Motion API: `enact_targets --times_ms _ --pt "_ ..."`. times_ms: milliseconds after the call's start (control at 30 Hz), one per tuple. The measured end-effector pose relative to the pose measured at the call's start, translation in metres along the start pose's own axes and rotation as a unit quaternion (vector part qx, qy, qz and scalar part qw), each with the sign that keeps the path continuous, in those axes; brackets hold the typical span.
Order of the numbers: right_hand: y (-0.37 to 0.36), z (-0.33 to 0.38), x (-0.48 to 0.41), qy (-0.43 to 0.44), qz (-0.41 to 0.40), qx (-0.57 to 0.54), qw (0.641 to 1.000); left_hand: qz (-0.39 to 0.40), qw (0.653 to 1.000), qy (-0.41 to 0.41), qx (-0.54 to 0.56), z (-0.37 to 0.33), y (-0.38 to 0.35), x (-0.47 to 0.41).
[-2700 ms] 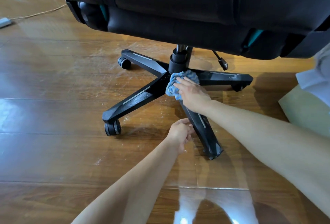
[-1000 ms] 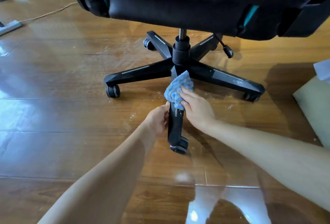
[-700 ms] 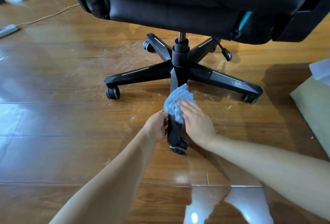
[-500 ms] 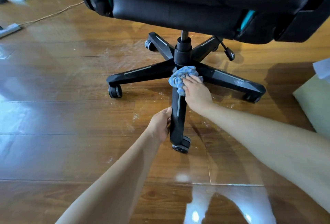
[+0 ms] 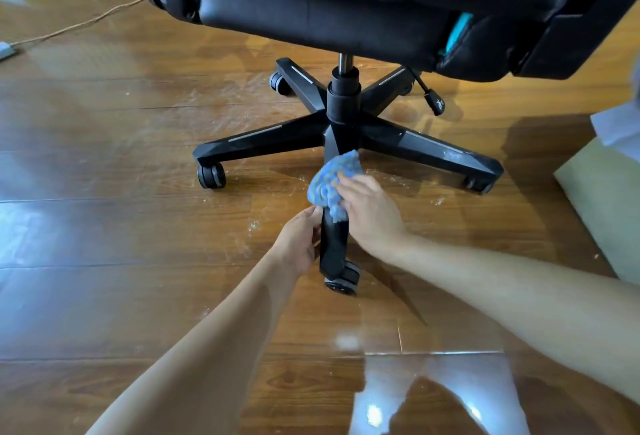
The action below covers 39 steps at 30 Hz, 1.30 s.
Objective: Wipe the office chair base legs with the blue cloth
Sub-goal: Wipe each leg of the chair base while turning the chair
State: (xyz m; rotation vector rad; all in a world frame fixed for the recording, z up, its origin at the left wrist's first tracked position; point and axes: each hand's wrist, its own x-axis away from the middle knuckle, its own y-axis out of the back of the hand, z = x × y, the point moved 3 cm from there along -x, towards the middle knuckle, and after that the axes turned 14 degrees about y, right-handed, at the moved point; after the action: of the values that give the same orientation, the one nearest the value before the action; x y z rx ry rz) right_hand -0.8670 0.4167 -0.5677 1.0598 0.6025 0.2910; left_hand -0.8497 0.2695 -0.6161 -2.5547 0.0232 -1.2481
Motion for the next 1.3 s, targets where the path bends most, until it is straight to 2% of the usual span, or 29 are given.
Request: enact_targets --times_ms 133,233,300,367,433,500,633,733,833,900,1000,1100,1167,1300 --pt "0.004 -0.018 -0.054 -0.093 -0.026 -0.035 0.995 -0.005 1.000 0.005 0.012 0.001 -0.005 0.008" --pt "0.000 -0.003 -0.028 -0.123 -0.056 -0.068 0.988 0.025 1.000 0.007 0.001 0.002 -0.001 0.012" --pt "-0.008 0.016 0.011 -0.102 -0.057 -0.079 0.990 0.067 0.998 0.009 -0.001 0.004 0.007 0.012" --pt "-0.016 0.038 0.054 -0.039 -0.030 -0.063 0.997 0.105 0.994 0.017 -0.002 0.006 0.016 0.012" --pt "-0.022 0.053 0.085 0.031 -0.007 -0.051 0.998 0.119 0.992 0.030 -0.010 0.006 0.021 0.012" --pt "-0.023 0.054 0.094 0.064 0.005 -0.060 0.996 0.119 0.992 0.039 -0.016 0.004 0.021 0.015" --pt "-0.017 0.036 0.055 0.071 0.018 -0.032 0.997 0.103 0.994 0.025 -0.007 0.004 0.019 0.017" --pt "-0.011 0.019 0.010 0.006 0.005 -0.033 0.999 0.099 0.995 0.026 -0.003 0.009 0.022 0.017" --pt "-0.013 0.019 0.003 -0.020 -0.026 -0.046 0.998 0.111 0.993 0.027 0.000 0.014 0.024 0.016" --pt "-0.020 0.033 0.032 0.001 -0.031 -0.041 0.999 0.116 0.993 0.021 0.006 0.015 0.026 0.014" --pt "-0.033 0.052 0.085 0.086 -0.006 -0.027 0.996 0.122 0.992 0.028 0.001 0.012 0.030 0.014" --pt "-0.032 0.048 0.093 0.123 0.001 -0.038 0.992 0.100 0.994 0.051 0.005 0.009 0.035 0.014" --pt "-0.030 0.043 0.074 0.113 0.001 -0.063 0.992 0.082 0.995 0.048 0.027 0.009 0.034 0.012" --pt "-0.024 0.020 0.013 -0.001 -0.028 -0.134 0.991 0.040 0.999 0.007 0.026 0.003 0.034 0.009"
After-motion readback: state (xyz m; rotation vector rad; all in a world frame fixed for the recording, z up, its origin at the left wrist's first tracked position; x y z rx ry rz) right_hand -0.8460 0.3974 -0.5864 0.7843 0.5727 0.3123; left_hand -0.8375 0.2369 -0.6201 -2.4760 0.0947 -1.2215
